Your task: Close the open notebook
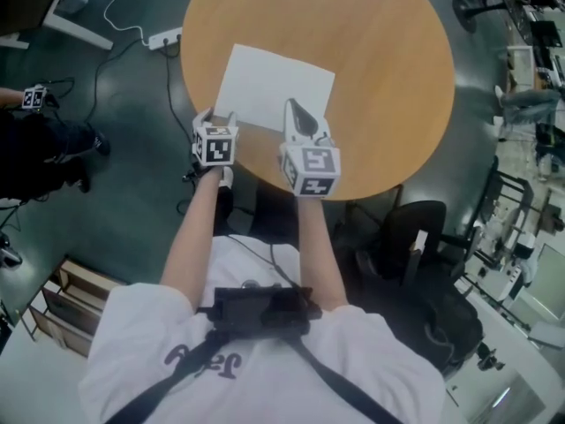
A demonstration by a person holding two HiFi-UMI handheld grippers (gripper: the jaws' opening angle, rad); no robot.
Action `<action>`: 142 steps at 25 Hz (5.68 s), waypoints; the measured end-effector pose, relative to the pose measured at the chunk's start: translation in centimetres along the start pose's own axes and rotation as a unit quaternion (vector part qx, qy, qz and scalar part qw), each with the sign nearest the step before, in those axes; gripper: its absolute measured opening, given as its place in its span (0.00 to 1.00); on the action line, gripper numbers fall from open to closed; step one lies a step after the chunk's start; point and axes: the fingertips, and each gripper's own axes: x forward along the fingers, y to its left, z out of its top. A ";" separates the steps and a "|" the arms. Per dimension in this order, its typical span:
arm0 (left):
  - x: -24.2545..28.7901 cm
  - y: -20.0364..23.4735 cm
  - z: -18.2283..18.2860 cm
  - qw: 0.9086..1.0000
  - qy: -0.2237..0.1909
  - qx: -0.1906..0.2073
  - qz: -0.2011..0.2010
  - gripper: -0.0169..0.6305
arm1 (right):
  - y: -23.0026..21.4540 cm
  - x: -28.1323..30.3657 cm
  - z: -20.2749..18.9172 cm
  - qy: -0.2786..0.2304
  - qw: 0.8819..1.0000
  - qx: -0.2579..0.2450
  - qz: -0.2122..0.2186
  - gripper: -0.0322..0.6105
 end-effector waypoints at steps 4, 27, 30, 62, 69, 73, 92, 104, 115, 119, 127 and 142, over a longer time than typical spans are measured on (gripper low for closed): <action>-0.3 0.0 0.7 1.000 0.009 -0.005 0.007 0.35 | -0.1 -0.1 -0.5 0.007 1.000 0.011 0.005 0.07; -0.8 1.3 0.2 0.996 -0.004 -0.083 -0.015 0.13 | -0.8 -1.6 -0.9 -0.001 1.000 0.016 -0.006 0.07; -1.3 1.1 0.2 0.996 -0.012 -0.088 -0.020 0.11 | -0.8 -1.9 -1.0 -0.004 1.000 0.011 -0.009 0.07; -10.1 -9.4 6.7 0.986 -0.103 -0.007 -0.132 0.06 | -5.0 -6.2 -1.7 -0.038 0.996 0.046 -0.062 0.07; -10.5 -12.1 7.1 0.981 -0.107 0.034 -0.157 0.07 | -6.3 -7.4 -2.0 -0.046 0.993 0.063 -0.084 0.07; -10.6 -13.6 7.2 0.979 -0.103 0.051 -0.169 0.07 | -7.1 -7.9 -2.1 -0.051 0.992 0.070 -0.095 0.07; -8.3 -20.4 6.1 0.964 -0.087 0.081 -0.236 0.07 | -10.1 -9.1 -2.9 -0.045 0.986 0.092 -0.132 0.07; -4.2 -23.7 3.3 0.962 -0.065 0.109 -0.243 0.07 | -11.6 -9.7 -4.1 -0.035 0.983 0.107 -0.144 0.07; -0.7 -24.6 0.6 0.965 -0.001 0.112 -0.237 0.07 | -12.8 -9.8 -5.4 -0.024 0.981 0.121 -0.150 0.07; 0.3 -24.6 -0.2 0.965 0.028 0.123 -0.232 0.07 | -13.1 -9.6 -5.7 -0.022 0.980 0.126 -0.151 0.07; 0.6 -24.9 -1.0 0.961 0.050 0.137 -0.234 0.07 | -13.9 -10.3 -4.9 -0.038 0.978 0.127 -0.163 0.07; -1.3 -25.6 -0.7 0.946 0.030 0.123 -0.299 0.08 | -13.4 -11.4 -3.1 -0.074 0.971 0.129 -0.184 0.07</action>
